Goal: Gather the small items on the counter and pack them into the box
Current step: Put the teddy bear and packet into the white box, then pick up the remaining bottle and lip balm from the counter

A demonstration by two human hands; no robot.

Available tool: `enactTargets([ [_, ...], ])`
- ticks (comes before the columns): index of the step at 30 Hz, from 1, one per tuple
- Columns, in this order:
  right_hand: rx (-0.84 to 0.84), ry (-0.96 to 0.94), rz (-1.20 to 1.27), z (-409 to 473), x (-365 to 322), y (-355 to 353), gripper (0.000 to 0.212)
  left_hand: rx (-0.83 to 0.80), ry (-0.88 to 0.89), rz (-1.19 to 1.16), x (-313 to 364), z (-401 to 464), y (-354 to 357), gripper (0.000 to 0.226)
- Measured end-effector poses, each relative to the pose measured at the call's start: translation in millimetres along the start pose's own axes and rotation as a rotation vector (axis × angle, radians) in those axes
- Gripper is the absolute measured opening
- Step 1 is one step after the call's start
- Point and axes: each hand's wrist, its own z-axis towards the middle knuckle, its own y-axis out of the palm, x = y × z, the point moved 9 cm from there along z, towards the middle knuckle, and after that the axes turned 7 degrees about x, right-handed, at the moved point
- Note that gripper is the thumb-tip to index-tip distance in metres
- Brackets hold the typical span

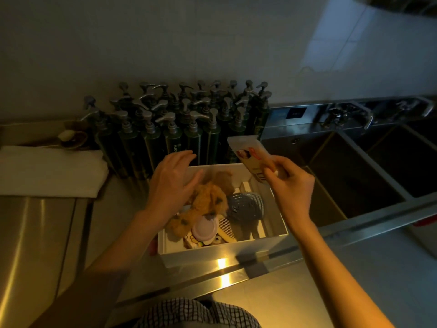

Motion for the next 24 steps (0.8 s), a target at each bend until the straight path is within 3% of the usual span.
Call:
enactTargets([
  [5, -0.189, -0.043, -0.291, -12.9, 8.0, 33.4, 0.031, 0.020, -0.007, 0.031, -16.8, -5.0, -7.1, 0.051],
  [9, -0.331, -0.002, -0.201, -23.6, 9.5, 58.2, 0.049, 0.024, -0.013, 0.076, -24.1, -14.4, -13.2, 0.052],
  [17, -0.401, -0.141, -0.102, -27.5, -66.9, 105.4, 0.055, 0.088, -0.018, 0.251, -39.5, -22.6, -45.0, 0.054],
  [24, -0.364, -0.269, -0.094, -58.8, -132.7, 162.2, 0.053, 0.213, -0.036, 0.427, -84.1, -50.9, -99.8, 0.045],
])
